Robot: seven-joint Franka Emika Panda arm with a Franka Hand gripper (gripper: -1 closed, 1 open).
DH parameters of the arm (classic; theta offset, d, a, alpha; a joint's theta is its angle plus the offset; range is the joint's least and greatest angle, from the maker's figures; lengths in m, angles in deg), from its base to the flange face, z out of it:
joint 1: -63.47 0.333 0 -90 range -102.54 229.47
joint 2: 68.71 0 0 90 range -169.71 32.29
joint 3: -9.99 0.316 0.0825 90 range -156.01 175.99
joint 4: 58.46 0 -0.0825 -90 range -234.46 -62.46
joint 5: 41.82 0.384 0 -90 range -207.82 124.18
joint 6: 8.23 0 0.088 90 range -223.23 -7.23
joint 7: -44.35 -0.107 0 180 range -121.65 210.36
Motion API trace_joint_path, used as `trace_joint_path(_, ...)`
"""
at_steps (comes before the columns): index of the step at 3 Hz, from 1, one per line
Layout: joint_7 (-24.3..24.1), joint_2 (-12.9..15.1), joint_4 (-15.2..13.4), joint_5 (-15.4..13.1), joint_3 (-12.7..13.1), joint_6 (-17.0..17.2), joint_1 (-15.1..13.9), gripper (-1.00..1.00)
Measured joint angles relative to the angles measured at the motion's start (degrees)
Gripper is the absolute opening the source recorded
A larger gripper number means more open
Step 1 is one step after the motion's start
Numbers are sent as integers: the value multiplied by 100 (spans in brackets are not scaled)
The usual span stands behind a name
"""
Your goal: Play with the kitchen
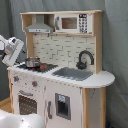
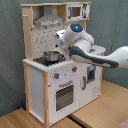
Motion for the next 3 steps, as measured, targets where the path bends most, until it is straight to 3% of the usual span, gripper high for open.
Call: trace_joint_path(3,-142,475,980,664,164,1097,-726,100)
